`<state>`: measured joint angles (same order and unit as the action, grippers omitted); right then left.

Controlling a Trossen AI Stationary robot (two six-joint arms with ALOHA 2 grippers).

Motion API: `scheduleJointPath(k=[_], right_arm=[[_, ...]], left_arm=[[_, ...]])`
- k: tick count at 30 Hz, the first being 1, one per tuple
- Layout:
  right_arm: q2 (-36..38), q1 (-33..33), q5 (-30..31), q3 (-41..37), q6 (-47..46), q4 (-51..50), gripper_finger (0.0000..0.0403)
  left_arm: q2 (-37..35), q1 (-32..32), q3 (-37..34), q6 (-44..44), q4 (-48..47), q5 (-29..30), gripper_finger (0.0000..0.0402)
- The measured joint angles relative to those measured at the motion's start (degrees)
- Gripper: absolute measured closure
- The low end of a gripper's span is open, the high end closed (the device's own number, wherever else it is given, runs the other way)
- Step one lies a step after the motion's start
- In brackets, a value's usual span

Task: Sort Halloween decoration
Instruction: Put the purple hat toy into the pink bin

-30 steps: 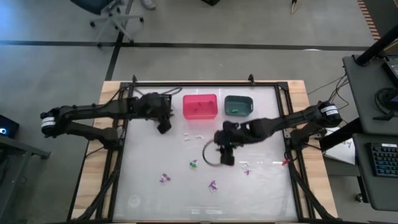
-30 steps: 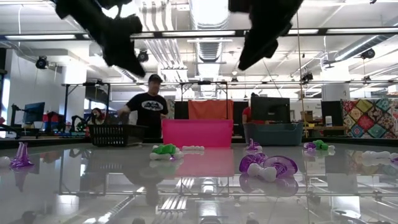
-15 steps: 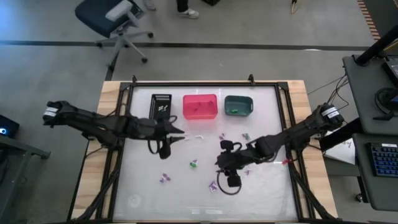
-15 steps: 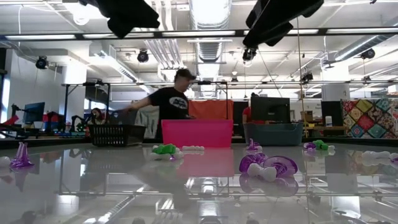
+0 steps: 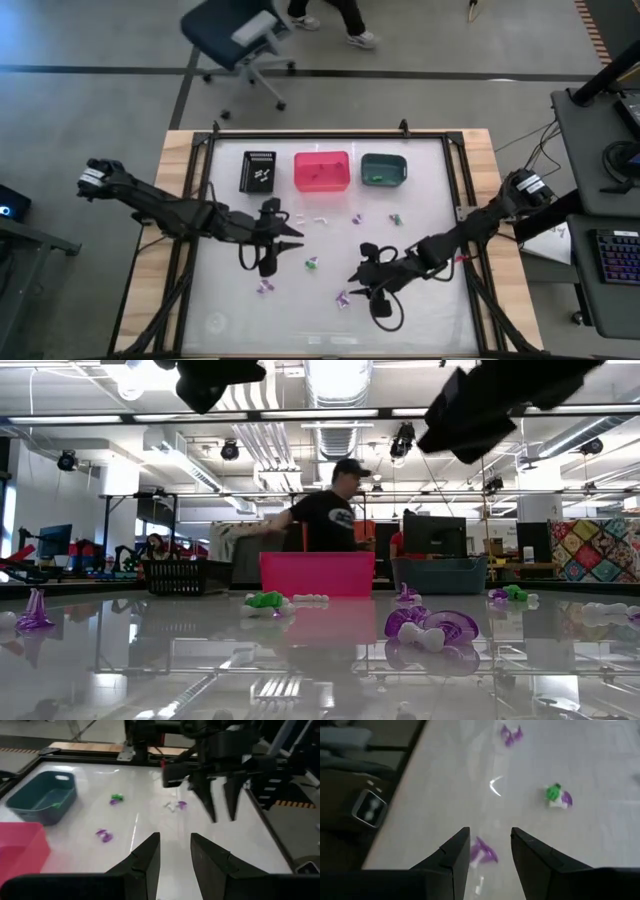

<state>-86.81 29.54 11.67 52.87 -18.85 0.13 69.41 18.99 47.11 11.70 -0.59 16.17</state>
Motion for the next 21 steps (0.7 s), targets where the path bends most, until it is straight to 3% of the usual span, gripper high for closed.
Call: scheduleJointPath(k=[12, 21], right_arm=[[-11.71, 1.33, 3.12, 0.34, -0.63, 5.22, 0.0268], [-15.41, 1.07, 5.10, 0.32, 0.42, 6.20, 0.0268]], left_arm=[[4.50, 1.72, -0.02, 1.32, 5.10, -0.03, 0.0311], [4.59, 1.70, -0.02, 0.44, 5.52, -0.03, 0.0311]])
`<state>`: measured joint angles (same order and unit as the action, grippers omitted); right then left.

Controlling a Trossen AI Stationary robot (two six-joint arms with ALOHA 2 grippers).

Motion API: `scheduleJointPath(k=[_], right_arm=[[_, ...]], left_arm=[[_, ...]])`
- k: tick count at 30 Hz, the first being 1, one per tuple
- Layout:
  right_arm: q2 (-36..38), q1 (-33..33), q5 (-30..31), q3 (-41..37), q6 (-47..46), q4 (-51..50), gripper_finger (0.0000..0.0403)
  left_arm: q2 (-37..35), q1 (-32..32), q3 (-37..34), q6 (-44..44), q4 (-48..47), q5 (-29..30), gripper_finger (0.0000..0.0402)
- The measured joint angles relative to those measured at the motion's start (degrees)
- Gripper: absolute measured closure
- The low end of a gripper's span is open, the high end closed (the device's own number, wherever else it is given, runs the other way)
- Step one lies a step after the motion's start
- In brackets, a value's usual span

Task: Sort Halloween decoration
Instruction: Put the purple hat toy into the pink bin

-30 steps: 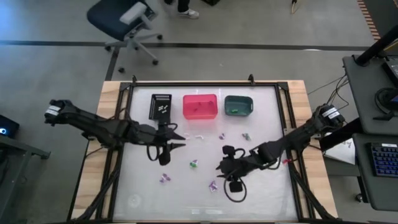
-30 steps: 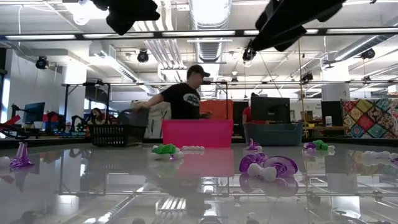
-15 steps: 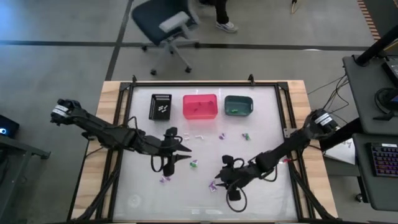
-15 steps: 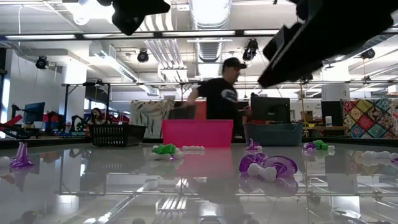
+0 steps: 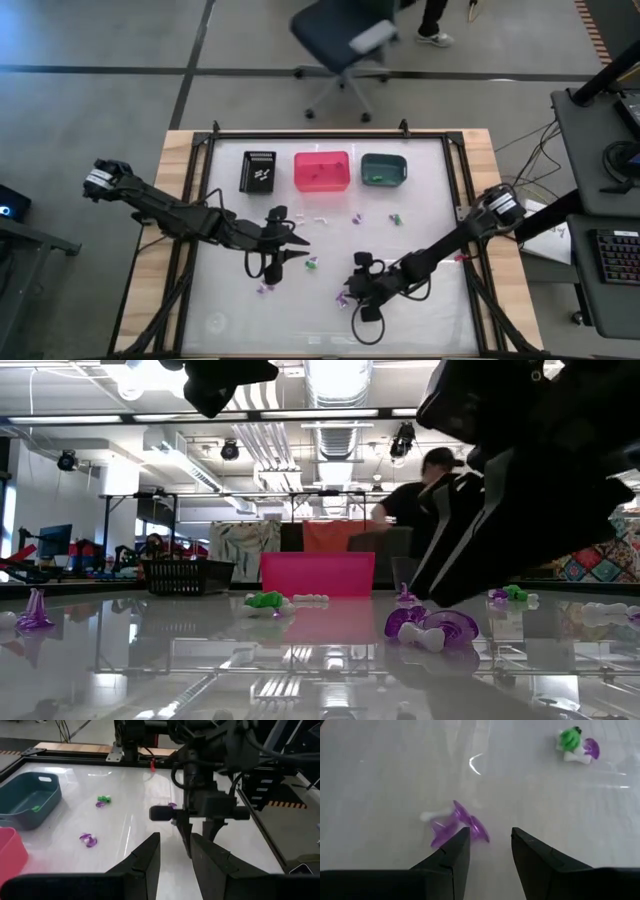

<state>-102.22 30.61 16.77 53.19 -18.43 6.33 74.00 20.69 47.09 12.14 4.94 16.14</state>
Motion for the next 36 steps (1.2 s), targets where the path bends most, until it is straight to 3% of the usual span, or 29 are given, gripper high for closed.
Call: scheduleJointPath(k=[31, 36], right_arm=[[-3.79, -1.41, -0.80, -0.02, 3.02, 5.67, 0.0269], [-3.99, -1.79, -0.93, -0.02, 3.10, 6.11, 0.0290]], left_arm=[[-0.04, 0.00, 0.00, -1.14, 0.60, 0.02, 0.0311], [-0.04, 0.00, 0.00, -1.14, 0.60, 0.01, 0.0311]])
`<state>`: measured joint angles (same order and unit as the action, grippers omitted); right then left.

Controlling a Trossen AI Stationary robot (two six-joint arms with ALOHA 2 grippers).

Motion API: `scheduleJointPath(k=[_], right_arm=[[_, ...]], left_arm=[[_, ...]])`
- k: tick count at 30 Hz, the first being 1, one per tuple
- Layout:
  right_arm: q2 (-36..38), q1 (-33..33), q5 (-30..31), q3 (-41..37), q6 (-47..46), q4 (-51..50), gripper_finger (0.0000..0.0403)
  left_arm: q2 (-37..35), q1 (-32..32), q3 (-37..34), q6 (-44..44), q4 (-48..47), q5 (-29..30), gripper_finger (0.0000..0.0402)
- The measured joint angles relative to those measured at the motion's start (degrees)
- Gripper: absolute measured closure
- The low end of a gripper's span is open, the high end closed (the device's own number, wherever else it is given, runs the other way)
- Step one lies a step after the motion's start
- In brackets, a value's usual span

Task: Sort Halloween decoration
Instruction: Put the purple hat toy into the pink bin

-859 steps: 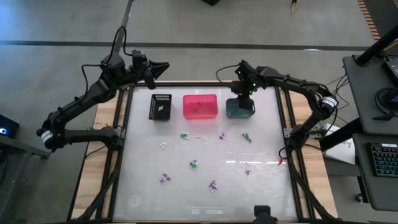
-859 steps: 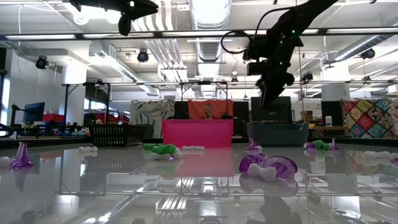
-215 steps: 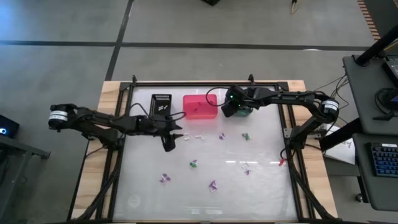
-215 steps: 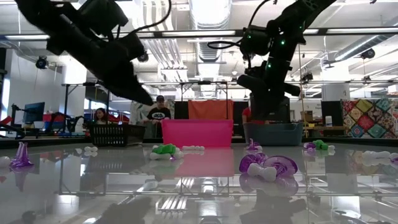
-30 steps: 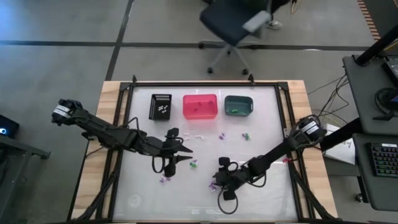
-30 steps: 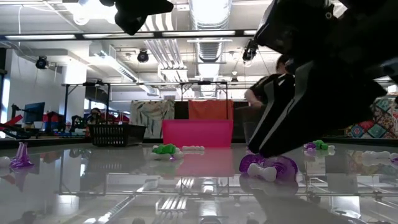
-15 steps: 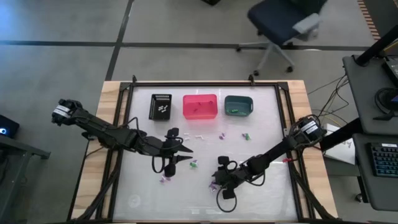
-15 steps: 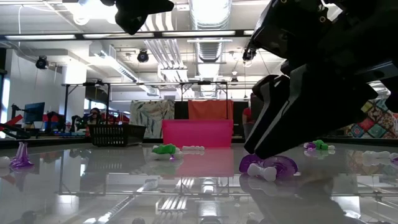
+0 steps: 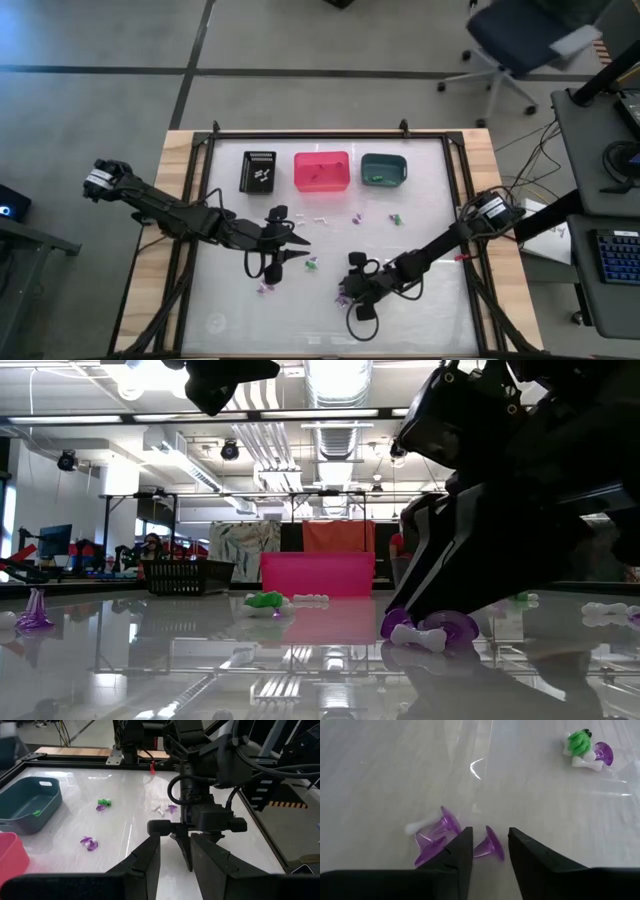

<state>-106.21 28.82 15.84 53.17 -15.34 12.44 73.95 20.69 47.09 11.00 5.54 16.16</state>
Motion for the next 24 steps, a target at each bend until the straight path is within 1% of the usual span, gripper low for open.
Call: scheduleJointPath(k=[8, 12, 18, 24], right_arm=[[0.08, -0.68, 0.28, 0.00, 1.72, 0.31, 0.0363], [1.01, -1.25, 0.26, 0.00, 2.74, -0.23, 0.0388], [3.11, -2.98, 0.26, -0.09, 1.77, -3.05, 0.0394], [4.83, -5.58, 0.71, -0.09, 1.47, -1.56, 0.0394]], left_arm=[[0.00, 0.00, 0.01, -0.02, 0.00, -0.01, 0.0311], [0.00, 0.00, 0.00, -0.25, -0.02, -0.01, 0.0311], [0.00, 0.00, 0.00, -0.46, -0.09, -0.01, 0.0311], [0.00, 0.00, 0.02, -1.01, -0.52, 0.01, 0.0311]])
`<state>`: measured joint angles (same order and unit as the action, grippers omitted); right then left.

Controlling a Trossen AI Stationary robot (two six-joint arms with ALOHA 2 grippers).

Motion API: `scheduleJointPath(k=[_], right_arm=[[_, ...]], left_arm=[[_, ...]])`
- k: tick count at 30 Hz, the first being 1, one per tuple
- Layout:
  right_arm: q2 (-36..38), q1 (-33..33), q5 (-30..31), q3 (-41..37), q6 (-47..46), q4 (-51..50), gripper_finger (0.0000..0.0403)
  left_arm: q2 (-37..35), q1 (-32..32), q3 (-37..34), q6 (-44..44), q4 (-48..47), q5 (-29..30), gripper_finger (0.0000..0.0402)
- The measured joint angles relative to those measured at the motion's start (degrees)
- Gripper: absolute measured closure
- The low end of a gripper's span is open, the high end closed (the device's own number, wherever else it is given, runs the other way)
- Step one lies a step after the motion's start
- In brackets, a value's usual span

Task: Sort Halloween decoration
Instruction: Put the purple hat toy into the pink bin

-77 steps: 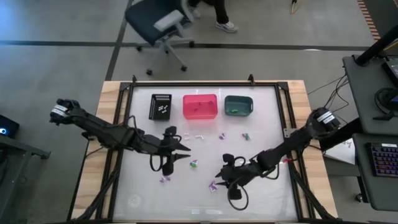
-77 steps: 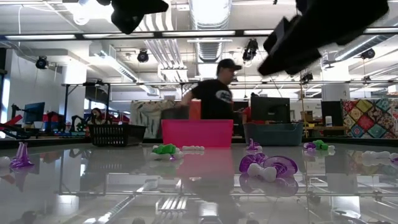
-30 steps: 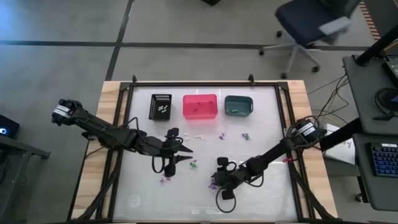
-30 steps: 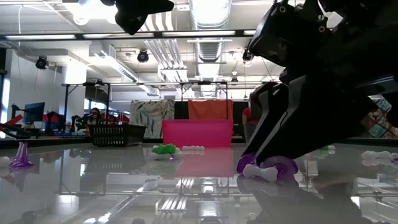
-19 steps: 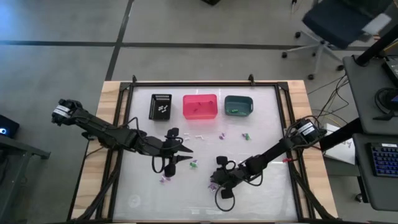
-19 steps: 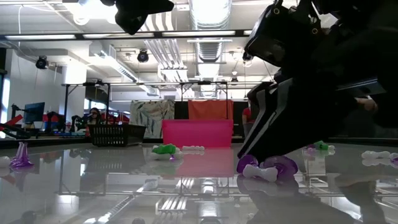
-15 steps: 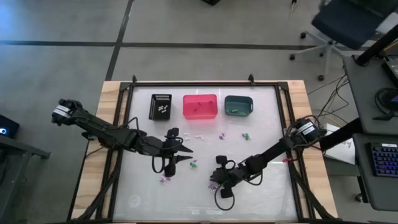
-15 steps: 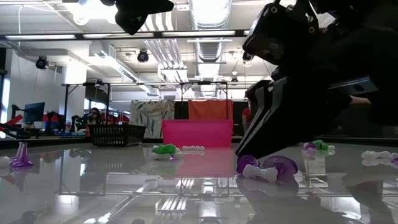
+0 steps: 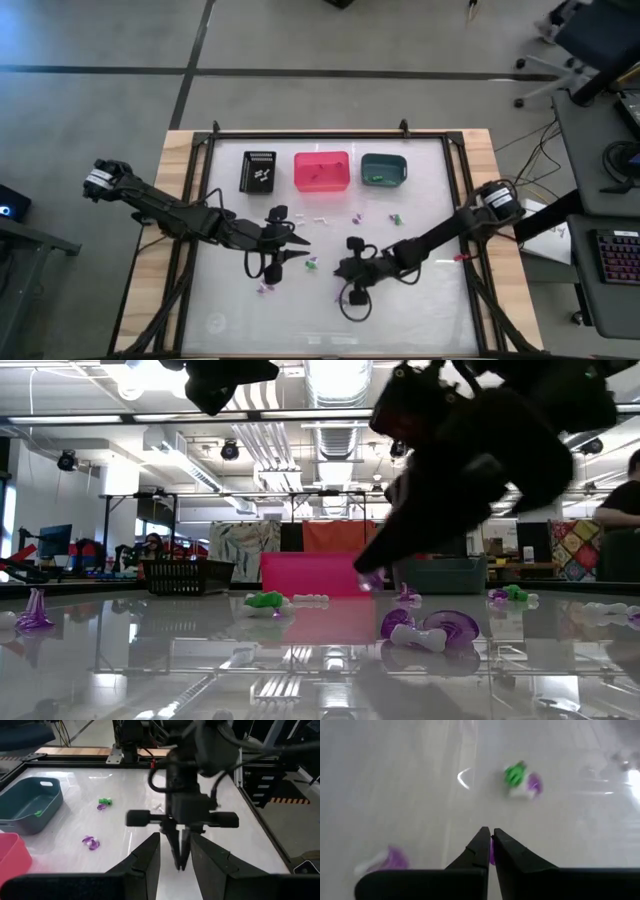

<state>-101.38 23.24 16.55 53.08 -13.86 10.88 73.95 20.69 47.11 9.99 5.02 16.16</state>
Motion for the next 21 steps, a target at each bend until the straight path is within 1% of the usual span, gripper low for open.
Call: scheduleJointPath(k=[4, 7, 10, 12, 15, 18, 21], right_arm=[[3.52, -3.00, 0.01, 0.00, 2.25, 0.20, 0.0394], [7.26, -6.48, 0.12, 0.02, 5.91, -0.18, 0.0394], [11.01, -11.68, 0.22, 0.05, 9.13, -0.42, 0.0394], [12.90, -16.15, 0.19, 0.10, 10.42, -0.63, 0.0394], [14.14, -23.94, 0.20, 0.09, 9.58, -0.73, 0.0394], [14.12, -31.94, -0.40, 0.09, 7.17, -1.11, 0.0394], [12.90, -38.83, -4.75, 0.11, 7.07, -0.31, 0.0394]], left_arm=[[-0.64, -0.07, 0.00, -0.52, -0.09, 1.32, 0.0311], [-2.04, -0.07, 0.00, -1.36, -0.79, 1.44, 0.0311], [-3.65, -0.11, 0.00, -2.58, -2.53, 1.54, 0.0311], [-4.62, -0.20, 0.00, -3.49, -3.36, 2.64, 0.0311], [-5.53, -0.33, 0.00, -5.65, -4.88, 6.05, 0.0311], [-6.20, -0.79, 0.00, -7.07, -6.81, 11.87, 0.0311], [-6.99, -2.30, 0.00, -7.99, -9.43, 17.09, 0.0311]])
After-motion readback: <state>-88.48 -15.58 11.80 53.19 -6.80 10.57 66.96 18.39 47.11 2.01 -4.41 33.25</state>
